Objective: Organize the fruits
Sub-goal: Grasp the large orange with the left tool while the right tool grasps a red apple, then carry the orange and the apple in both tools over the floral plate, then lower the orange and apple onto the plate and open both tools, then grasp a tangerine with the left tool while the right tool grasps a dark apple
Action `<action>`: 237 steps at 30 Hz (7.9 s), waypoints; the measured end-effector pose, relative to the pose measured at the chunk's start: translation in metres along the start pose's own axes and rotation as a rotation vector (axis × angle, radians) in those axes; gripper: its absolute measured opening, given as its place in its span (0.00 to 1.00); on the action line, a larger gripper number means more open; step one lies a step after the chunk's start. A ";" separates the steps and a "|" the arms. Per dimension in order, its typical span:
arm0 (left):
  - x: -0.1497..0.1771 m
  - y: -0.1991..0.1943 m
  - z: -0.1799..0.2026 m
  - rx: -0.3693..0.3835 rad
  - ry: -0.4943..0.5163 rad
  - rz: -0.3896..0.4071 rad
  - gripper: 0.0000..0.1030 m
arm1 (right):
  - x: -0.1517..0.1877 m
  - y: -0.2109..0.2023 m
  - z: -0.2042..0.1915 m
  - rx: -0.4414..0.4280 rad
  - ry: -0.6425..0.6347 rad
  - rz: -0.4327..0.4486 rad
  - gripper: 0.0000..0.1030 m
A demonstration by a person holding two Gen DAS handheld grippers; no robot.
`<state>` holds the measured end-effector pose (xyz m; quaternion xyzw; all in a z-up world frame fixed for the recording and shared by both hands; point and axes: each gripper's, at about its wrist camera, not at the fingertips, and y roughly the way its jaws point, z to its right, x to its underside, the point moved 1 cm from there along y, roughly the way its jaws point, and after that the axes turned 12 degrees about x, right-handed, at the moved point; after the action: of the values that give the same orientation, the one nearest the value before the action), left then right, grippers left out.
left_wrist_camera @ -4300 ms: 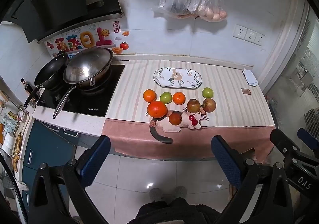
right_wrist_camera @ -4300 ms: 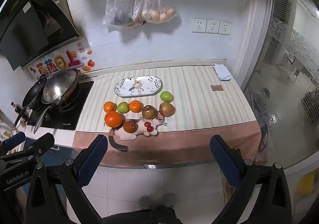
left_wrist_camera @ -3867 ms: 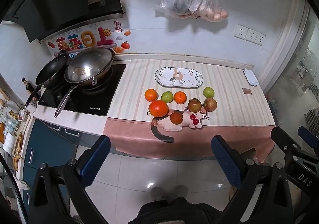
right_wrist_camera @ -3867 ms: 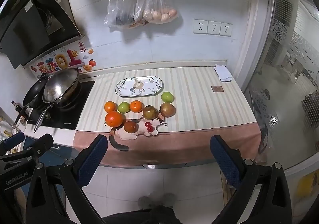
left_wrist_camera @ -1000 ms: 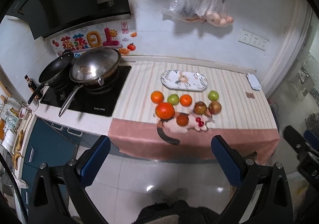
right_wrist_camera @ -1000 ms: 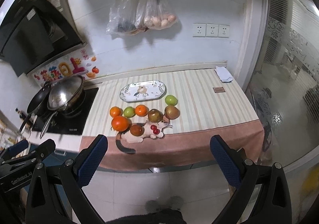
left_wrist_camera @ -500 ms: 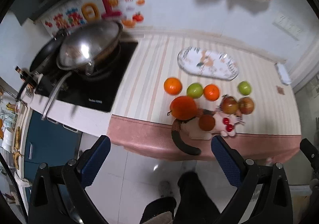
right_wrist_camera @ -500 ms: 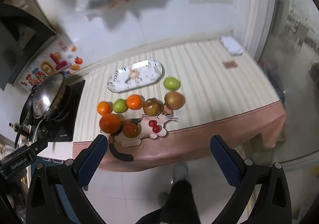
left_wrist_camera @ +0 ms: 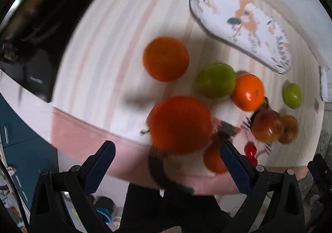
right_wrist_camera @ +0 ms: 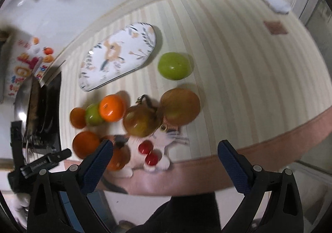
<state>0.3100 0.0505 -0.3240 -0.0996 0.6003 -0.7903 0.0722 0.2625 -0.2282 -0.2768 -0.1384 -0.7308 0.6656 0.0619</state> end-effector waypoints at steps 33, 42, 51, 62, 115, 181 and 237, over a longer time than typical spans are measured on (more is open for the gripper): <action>0.016 0.029 0.024 -0.081 0.052 -0.045 0.86 | -0.048 0.129 -0.018 0.032 -0.028 -0.278 0.73; 0.039 0.032 0.012 -0.078 0.063 -0.018 0.86 | -0.036 0.127 -0.020 0.054 -0.033 -0.231 0.72; 0.071 -0.018 0.000 0.002 0.039 0.012 0.86 | -0.047 0.100 -0.016 0.013 -0.014 -0.181 0.72; 0.016 -0.134 0.022 0.176 0.079 0.128 0.86 | -0.086 0.041 -0.058 -0.131 -0.047 -0.102 0.72; -0.220 0.033 0.068 0.040 0.051 -0.131 0.86 | -0.235 0.146 -0.193 0.108 -0.350 -0.161 0.96; -0.226 0.016 0.058 0.252 -0.078 -0.208 0.87 | -0.204 0.083 -0.167 0.044 -0.262 0.089 0.98; -0.026 -0.055 -0.046 -0.145 0.192 0.103 0.88 | -0.013 0.067 -0.097 0.115 -0.218 -0.172 0.83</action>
<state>0.3247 0.1148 -0.2852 0.0024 0.6645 -0.7458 0.0476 0.3092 -0.1343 -0.3317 0.0016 -0.7028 0.7098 0.0468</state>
